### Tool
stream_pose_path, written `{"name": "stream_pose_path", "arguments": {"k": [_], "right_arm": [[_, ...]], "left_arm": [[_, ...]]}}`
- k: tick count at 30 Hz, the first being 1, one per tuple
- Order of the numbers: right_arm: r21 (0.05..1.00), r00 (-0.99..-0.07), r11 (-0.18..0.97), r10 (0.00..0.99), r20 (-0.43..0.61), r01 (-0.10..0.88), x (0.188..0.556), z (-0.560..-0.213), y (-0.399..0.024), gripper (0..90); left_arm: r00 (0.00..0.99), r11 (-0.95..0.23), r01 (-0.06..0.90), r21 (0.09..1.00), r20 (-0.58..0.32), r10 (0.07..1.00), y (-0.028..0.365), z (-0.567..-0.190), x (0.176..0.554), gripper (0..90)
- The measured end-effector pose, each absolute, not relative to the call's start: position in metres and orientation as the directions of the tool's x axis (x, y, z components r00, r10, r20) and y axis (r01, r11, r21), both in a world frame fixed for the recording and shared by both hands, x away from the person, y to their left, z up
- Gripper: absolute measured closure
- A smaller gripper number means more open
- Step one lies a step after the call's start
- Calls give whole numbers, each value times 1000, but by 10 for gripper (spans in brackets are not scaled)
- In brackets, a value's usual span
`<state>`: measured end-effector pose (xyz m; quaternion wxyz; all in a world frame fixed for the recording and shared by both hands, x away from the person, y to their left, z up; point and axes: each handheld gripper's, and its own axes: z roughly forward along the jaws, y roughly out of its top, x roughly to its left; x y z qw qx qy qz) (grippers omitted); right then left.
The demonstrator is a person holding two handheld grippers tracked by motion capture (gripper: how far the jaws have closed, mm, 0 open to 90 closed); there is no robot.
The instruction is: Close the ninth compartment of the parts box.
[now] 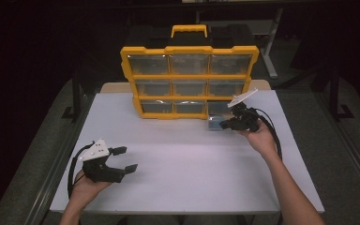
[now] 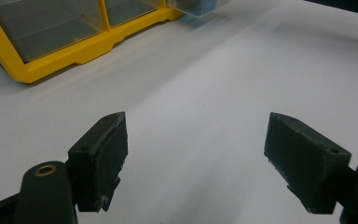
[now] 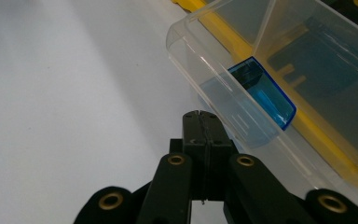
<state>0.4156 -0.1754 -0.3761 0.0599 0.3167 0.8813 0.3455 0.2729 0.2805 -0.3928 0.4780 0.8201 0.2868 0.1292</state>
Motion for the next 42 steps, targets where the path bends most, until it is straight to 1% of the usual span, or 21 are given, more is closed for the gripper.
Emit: {"name": "stream_pose_path", "arguments": {"k": [18, 42], "right_arm": [[640, -779, 557, 618, 108, 530, 424, -375, -175, 888], [627, -763, 567, 643, 67, 534, 436, -376, -177, 888]], "left_arm": [[801, -379, 347, 858, -60, 595, 281, -393, 273, 212], [803, -377, 340, 862, -57, 594, 282, -393, 274, 212]]}}
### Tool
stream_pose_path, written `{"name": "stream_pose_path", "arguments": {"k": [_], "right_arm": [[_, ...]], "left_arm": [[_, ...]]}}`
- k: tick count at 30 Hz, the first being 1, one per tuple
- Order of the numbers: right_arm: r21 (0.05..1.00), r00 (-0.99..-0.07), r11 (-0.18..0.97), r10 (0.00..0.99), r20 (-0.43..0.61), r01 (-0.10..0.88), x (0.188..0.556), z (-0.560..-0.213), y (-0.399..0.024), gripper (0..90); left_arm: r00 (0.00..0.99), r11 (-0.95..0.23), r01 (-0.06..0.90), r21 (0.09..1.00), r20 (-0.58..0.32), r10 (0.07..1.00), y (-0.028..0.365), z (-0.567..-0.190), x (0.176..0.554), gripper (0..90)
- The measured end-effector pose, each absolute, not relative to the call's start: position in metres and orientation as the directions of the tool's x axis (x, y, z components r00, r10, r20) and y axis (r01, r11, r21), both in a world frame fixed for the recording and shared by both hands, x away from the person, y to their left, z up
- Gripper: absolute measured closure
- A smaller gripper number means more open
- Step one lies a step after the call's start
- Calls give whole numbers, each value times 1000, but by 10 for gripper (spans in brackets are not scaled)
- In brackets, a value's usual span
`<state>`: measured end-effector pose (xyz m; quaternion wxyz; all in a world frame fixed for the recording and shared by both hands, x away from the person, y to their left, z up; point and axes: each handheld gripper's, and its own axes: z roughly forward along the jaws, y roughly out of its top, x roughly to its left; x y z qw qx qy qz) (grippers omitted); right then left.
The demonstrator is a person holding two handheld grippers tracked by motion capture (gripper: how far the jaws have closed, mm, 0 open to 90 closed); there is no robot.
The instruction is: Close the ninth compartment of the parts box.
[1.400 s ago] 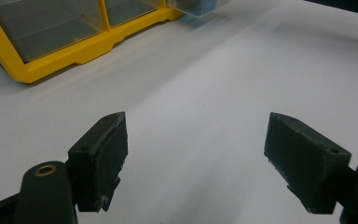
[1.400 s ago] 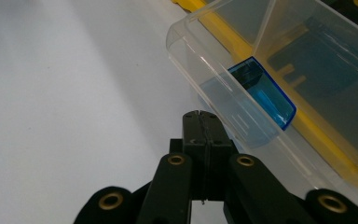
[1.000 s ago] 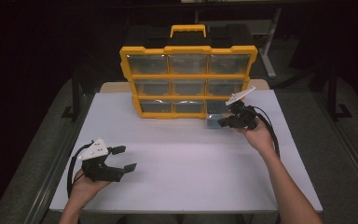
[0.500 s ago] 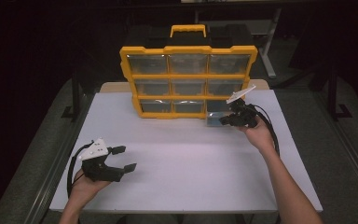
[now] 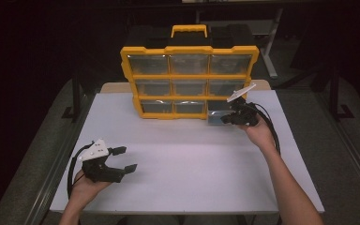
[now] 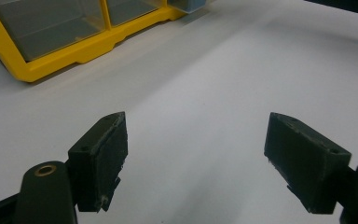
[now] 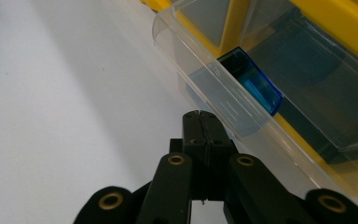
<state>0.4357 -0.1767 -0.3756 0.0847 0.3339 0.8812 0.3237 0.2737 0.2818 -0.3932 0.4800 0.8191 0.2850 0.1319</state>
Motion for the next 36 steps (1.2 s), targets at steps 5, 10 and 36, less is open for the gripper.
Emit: {"name": "stream_pose_path", "arguments": {"k": [5, 10, 36], "right_arm": [[625, -756, 564, 651, 67, 540, 438, -375, -177, 888], [628, -752, 560, 656, 61, 540, 441, -375, -178, 888], [637, -721, 541, 693, 32, 548, 450, -376, -185, 888]], "left_arm": [[802, -376, 345, 860, -62, 595, 282, -393, 274, 212], [803, -378, 341, 861, -57, 594, 282, -393, 274, 212], [801, -371, 349, 861, -68, 595, 281, -394, 274, 212]]}}
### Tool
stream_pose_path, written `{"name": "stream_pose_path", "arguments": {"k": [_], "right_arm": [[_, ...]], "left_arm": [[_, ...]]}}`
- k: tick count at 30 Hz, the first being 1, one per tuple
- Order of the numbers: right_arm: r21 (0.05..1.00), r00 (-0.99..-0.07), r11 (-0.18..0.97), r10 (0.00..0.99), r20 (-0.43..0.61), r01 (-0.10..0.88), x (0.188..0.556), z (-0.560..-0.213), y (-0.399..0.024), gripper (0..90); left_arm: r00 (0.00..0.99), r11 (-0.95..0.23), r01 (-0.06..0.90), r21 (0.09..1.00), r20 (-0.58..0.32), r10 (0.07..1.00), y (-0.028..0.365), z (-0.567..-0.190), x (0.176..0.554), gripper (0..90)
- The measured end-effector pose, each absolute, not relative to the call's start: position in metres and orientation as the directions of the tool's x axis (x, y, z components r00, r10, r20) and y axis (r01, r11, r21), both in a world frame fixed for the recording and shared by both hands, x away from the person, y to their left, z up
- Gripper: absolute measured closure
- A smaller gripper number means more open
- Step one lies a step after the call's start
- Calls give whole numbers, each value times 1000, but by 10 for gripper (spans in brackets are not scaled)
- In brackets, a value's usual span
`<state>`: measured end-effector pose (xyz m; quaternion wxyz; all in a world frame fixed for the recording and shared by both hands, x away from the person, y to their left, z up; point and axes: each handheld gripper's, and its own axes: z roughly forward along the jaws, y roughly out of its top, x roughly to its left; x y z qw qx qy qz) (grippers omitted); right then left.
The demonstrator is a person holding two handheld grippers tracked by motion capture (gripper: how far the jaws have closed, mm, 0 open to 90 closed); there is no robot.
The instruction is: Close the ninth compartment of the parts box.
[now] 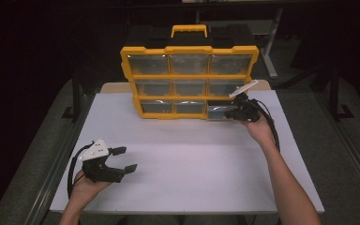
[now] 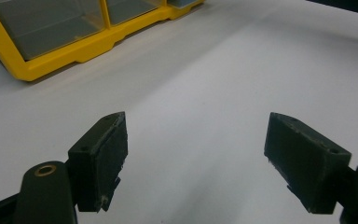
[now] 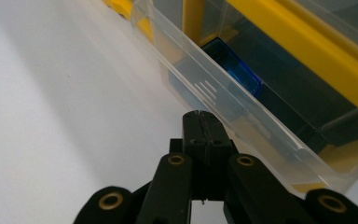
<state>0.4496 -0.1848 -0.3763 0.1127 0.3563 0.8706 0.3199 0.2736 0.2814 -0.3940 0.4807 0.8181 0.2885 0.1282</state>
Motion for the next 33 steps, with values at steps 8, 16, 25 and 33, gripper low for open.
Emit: {"name": "stream_pose_path", "arguments": {"k": [8, 16, 25, 33], "right_arm": [[638, -716, 541, 698, 24, 548, 451, -374, -184, 888], [637, -708, 543, 706, 6, 547, 453, -372, -183, 888], [651, -701, 535, 713, -7, 538, 455, -369, -184, 888], [659, -690, 527, 724, -16, 537, 457, -369, -185, 888]], "left_arm": [[801, -376, 348, 859, -64, 595, 282, -394, 274, 212], [800, -376, 350, 858, -65, 596, 282, -394, 274, 212], [801, -375, 346, 860, -63, 595, 282, -394, 274, 212], [800, -373, 346, 861, -63, 596, 282, -394, 274, 212]]}}
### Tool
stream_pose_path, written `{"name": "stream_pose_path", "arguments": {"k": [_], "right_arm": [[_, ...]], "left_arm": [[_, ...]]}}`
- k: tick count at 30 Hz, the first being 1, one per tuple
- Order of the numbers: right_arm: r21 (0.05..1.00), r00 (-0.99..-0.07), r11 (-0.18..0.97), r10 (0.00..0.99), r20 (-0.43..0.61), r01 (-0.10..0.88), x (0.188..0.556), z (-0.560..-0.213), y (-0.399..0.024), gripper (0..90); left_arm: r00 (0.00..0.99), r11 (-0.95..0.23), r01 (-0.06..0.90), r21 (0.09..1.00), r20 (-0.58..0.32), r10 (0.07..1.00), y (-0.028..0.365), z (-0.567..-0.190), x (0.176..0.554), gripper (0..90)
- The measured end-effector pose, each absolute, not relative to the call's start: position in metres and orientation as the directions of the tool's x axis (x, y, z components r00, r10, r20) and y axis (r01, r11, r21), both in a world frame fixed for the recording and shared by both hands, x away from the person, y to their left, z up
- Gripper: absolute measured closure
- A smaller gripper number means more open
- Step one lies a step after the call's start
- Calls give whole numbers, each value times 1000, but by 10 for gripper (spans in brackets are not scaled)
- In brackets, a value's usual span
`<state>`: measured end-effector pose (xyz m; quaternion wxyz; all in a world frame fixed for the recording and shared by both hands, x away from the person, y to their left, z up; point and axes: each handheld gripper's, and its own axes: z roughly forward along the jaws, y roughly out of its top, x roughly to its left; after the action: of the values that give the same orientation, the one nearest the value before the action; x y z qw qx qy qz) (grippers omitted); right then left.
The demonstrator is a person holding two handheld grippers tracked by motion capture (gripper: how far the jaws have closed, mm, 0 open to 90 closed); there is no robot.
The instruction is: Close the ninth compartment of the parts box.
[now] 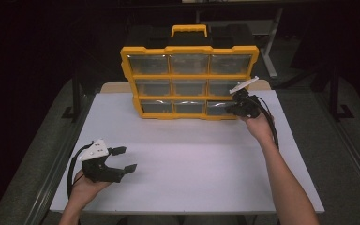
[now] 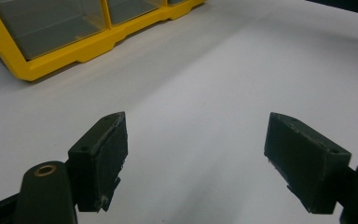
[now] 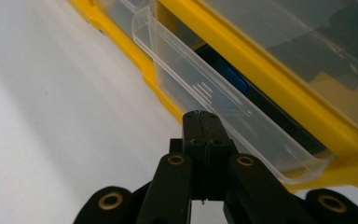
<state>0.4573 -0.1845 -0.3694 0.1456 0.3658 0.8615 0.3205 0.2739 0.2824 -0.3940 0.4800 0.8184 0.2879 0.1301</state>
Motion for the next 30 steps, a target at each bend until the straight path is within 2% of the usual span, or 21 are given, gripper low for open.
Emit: {"name": "stream_pose_path", "arguments": {"k": [30], "right_arm": [[678, -659, 497, 752, -24, 542, 463, -374, -188, 878]], "left_arm": [[798, -373, 352, 858, -68, 599, 283, -395, 274, 212]]}}
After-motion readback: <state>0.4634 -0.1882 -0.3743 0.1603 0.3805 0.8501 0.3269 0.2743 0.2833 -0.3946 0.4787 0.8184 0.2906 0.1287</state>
